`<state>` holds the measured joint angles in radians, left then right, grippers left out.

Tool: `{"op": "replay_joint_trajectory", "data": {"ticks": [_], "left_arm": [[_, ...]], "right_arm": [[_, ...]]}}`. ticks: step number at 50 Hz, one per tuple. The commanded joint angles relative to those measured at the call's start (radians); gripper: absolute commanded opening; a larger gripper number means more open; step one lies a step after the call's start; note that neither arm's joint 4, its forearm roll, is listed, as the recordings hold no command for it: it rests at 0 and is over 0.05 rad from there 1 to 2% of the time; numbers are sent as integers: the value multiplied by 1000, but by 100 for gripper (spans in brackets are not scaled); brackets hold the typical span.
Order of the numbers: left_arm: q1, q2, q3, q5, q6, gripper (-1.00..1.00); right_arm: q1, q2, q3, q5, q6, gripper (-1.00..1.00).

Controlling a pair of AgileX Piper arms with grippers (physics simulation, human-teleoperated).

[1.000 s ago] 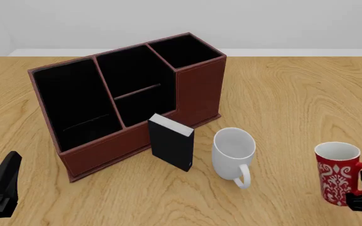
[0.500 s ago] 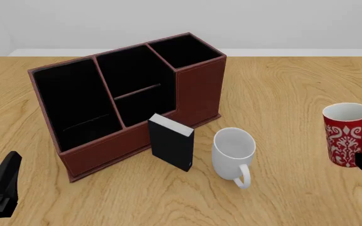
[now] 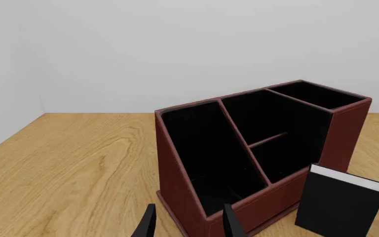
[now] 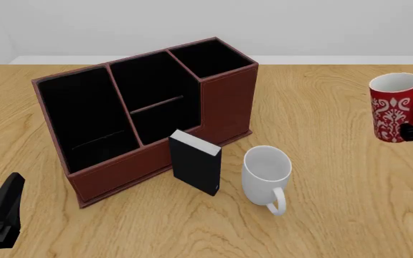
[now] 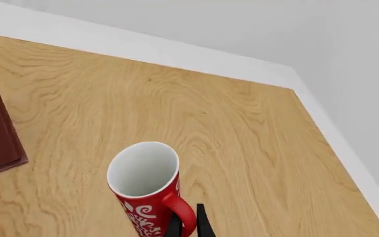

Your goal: Pick up the red mug and place it to the right of the caddy.

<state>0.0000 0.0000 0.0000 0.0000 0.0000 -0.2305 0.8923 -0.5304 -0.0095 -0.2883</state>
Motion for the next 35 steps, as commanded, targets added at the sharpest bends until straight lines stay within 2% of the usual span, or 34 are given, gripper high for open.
{"op": "replay_joint_trajectory", "data": {"ticks": [1, 17, 35], "left_arm": [[0, 0, 0, 0, 0, 100], [0, 0, 0, 0, 0, 100], [0, 0, 0, 0, 0, 100]], "right_arm": [[4, 171, -56, -171, 37, -100], [55, 400, -165, -337, 76, -100], [112, 581, -282, -457, 138, -100]]}}
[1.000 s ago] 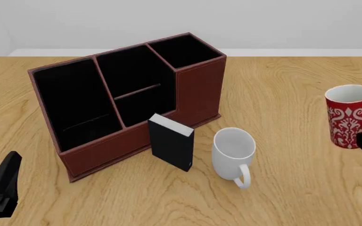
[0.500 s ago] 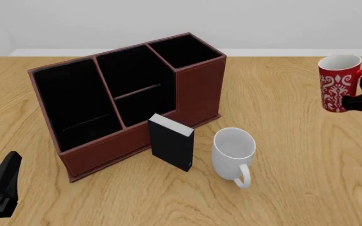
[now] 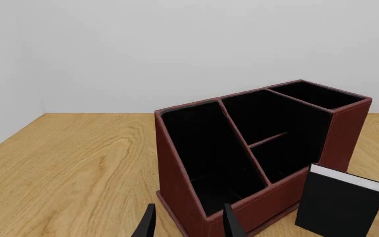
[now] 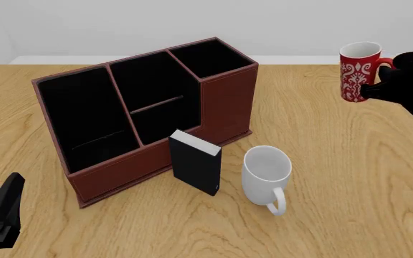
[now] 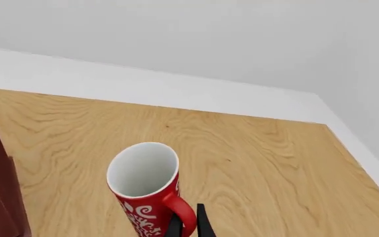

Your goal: Pick up the red mug and place it to the right of the caddy.

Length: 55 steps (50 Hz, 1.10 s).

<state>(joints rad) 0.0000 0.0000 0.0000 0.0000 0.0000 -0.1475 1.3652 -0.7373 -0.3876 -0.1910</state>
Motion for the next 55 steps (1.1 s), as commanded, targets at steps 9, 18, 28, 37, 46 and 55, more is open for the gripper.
{"op": "replay_joint_trajectory", "data": {"ticks": [9, 18, 28, 37, 46, 55], "left_arm": [[0, 0, 0, 0, 0, 100], [0, 0, 0, 0, 0, 100], [0, 0, 0, 0, 0, 100], [0, 0, 0, 0, 0, 100], [0, 0, 0, 0, 0, 100], [0, 0, 0, 0, 0, 100]], "right_arm": [[44, 185, -116, -137, 69, -100], [58, 271, -181, -179, 98, -100], [116, 342, -229, -210, 139, -100], [152, 385, -266, -217, 155, -100], [172, 442, -308, -228, 163, -100], [179, 523, -361, -243, 168, -100]]}}
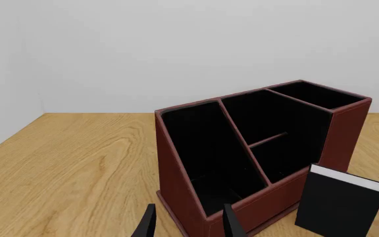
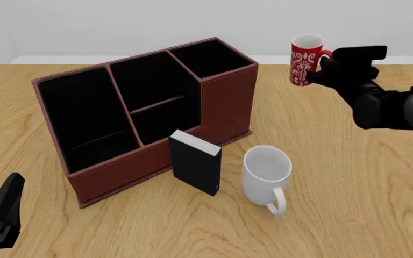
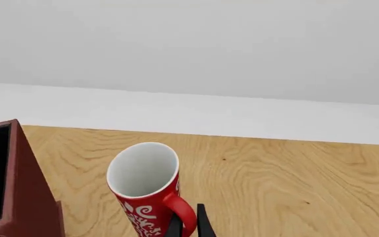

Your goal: Pick up the red mug and place it to the right of the caddy.

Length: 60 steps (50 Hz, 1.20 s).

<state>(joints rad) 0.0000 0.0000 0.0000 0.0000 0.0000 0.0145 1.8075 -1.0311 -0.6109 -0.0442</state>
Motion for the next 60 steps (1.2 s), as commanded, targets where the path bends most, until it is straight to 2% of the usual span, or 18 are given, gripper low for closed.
{"op": "replay_joint_trajectory", "data": {"ticks": [1, 25, 47, 60], "left_arm": [[0, 0, 0, 0, 0, 100], [0, 0, 0, 0, 0, 100], [0, 0, 0, 0, 0, 100], [0, 0, 0, 0, 0, 100]], "right_arm": [[20, 90, -73, -21, 23, -100], [93, 236, -175, -28, 58, -100], [89, 382, -287, -23, 62, -100], [127, 452, -326, -19, 79, -100]]}}
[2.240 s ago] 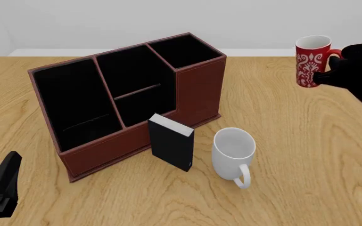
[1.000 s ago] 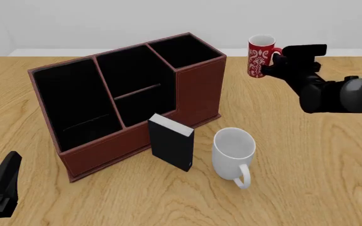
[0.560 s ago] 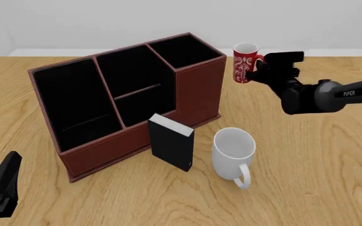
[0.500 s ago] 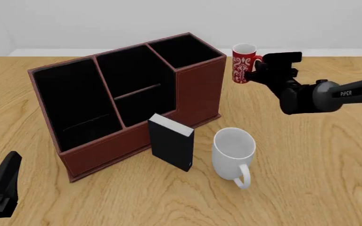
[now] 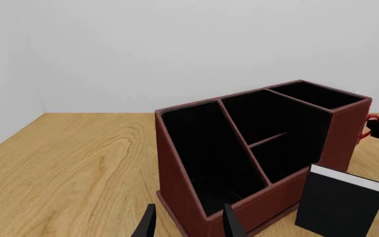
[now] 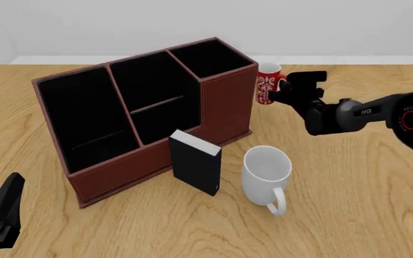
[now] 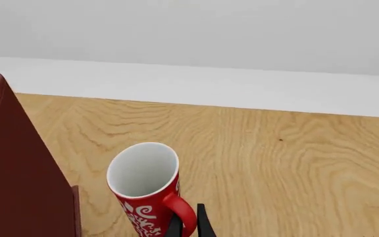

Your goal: Pick up the red mug and place it to the right of the caddy.

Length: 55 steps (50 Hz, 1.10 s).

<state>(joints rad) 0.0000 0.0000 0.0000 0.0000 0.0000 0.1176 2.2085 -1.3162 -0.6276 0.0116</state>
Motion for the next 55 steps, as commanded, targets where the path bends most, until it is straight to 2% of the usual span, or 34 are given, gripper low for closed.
{"op": "replay_joint_trajectory", "data": {"ticks": [1, 19, 30, 46, 55], "left_arm": [[0, 0, 0, 0, 0, 100], [0, 0, 0, 0, 0, 100], [0, 0, 0, 0, 0, 100], [0, 0, 0, 0, 0, 100], [0, 0, 0, 0, 0, 100]], "right_arm": [[24, 57, -40, -9, 26, -100], [30, 144, -53, -35, 53, -100], [28, 167, -50, -31, 49, -100], [19, 129, 82, -85, 45, -100], [4, 131, 104, -91, 32, -100]]}}
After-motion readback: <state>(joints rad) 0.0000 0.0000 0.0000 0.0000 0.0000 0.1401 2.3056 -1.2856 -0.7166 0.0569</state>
